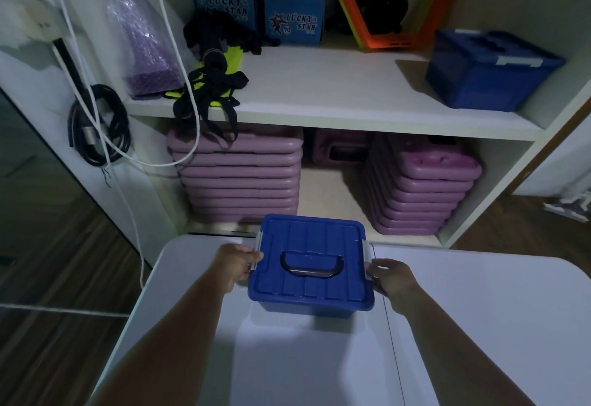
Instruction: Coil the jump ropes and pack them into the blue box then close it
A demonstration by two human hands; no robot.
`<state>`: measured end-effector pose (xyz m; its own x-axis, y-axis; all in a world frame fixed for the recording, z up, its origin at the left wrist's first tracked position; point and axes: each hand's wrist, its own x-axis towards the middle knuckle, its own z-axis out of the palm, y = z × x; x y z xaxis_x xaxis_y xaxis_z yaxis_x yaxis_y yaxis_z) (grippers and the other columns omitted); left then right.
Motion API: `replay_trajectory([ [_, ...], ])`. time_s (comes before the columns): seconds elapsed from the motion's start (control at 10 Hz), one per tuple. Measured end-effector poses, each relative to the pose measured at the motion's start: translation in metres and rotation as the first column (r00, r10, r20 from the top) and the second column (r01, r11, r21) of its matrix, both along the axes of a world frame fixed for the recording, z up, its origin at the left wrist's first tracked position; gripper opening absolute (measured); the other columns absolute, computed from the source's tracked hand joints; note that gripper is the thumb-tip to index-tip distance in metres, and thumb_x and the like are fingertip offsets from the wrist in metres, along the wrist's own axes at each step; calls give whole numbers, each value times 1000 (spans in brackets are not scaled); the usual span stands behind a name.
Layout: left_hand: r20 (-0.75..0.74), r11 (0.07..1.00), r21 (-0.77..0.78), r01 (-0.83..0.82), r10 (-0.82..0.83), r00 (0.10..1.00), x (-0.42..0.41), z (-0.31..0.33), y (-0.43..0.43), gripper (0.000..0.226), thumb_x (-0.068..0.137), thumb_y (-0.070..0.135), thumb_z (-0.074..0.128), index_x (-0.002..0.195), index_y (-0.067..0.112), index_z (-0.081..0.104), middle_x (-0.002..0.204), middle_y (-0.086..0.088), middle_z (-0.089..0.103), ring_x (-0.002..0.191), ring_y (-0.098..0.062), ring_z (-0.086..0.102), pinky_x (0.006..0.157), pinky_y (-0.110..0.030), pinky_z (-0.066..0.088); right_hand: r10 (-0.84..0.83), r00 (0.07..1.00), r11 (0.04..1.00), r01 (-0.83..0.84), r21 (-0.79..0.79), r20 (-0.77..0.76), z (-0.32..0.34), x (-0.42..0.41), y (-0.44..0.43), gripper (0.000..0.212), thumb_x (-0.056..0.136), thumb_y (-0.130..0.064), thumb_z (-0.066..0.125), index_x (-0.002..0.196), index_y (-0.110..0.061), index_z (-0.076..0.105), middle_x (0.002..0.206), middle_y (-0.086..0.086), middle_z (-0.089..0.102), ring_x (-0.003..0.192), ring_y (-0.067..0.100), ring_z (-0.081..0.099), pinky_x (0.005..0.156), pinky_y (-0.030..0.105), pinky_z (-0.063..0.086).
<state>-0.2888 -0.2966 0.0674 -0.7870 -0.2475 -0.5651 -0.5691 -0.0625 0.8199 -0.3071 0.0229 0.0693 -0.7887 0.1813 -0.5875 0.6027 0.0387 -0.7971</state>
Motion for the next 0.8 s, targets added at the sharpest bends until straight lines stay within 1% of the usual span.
replay_trajectory([
  [0.1, -1, 997, -70, 9, -9, 1000, -4, -5, 2, 25, 87, 2, 73, 106, -10, 64, 101, -26, 69, 81, -32, 68, 71, -38, 60, 47, 999, 992, -43, 120, -23, -6, -1, -4, 23, 85, -7, 74, 103, 2, 65, 84, 15, 70, 75, 26, 65, 73, 37, 57],
  [0.2, 12, 991, -132, 28, -27, 1000, -7, -8, 2, 26, 87, 6, 75, 103, -10, 64, 97, -24, 69, 79, -31, 67, 76, -41, 60, 61, 998, 982, -56, 179, -21, -8, -3, -8, 16, 82, -10, 77, 93, -4, 66, 76, 13, 70, 72, 26, 65, 85, 44, 58],
  [0.3, 26, 980, -190, 57, -53, 998, -10, -9, 3, 20, 86, 10, 77, 90, -5, 64, 85, -19, 68, 74, -29, 66, 72, -41, 60, 64, 997, 979, -56, 198, -32, -8, -2, -6, 15, 80, -14, 80, 85, -10, 66, 76, 13, 71, 76, 28, 67, 87, 47, 57],
  [0.4, 34, 960, -267, 81, -75, 997, -9, -12, 5, 27, 83, 15, 80, 79, 3, 56, 79, -14, 66, 69, -27, 64, 62, -32, 52, 74, 996, 972, -59, 229, -54, -7, 1, -8, 15, 80, -17, 79, 84, -11, 66, 76, 10, 71, 80, 29, 67, 84, 44, 58],
  [0.5, 40, 965, -252, 73, -65, 997, -4, -14, 7, 33, 80, 19, 83, 88, 3, 55, 89, -15, 66, 80, -30, 66, 66, -35, 55, 83, 995, 962, -64, 266, -59, -2, 2, -12, 12, 84, -18, 75, 88, -12, 65, 76, 6, 69, 82, 27, 64, 74, 35, 52],
  [0.6, -1, 949, -304, 82, -86, 996, -1, -17, 8, 30, 84, 21, 80, 84, 7, 53, 87, -14, 65, 81, -29, 64, 70, -40, 57, 87, 995, 952, -66, 298, -58, -1, 5, -14, 11, 86, -19, 72, 93, -13, 65, 89, 8, 69, 87, 27, 63, 65, 29, 47],
  [0.7, -52, 931, -359, 66, -91, 995, 8, -16, 9, 31, 86, 29, 76, 79, 14, 50, 85, -9, 63, 82, -28, 62, 81, -47, 55, 112, 991, 935, -83, 346, -66, 2, 7, -18, 12, 90, -21, 65, 99, -13, 62, 95, 8, 67, 83, 24, 62, 55, 26, 44],
  [0.8, -99, 903, -425, 57, -108, 989, 28, -21, 10, 27, 90, 34, 69, 82, 16, 50, 85, -6, 64, 79, -24, 60, 78, -42, 53, 93, 987, 925, -35, 379, -134, 0, 24, -21, 19, 93, -25, 62, 109, -15, 57, 101, 6, 65, 87, 25, 62, 56, 25, 45],
])
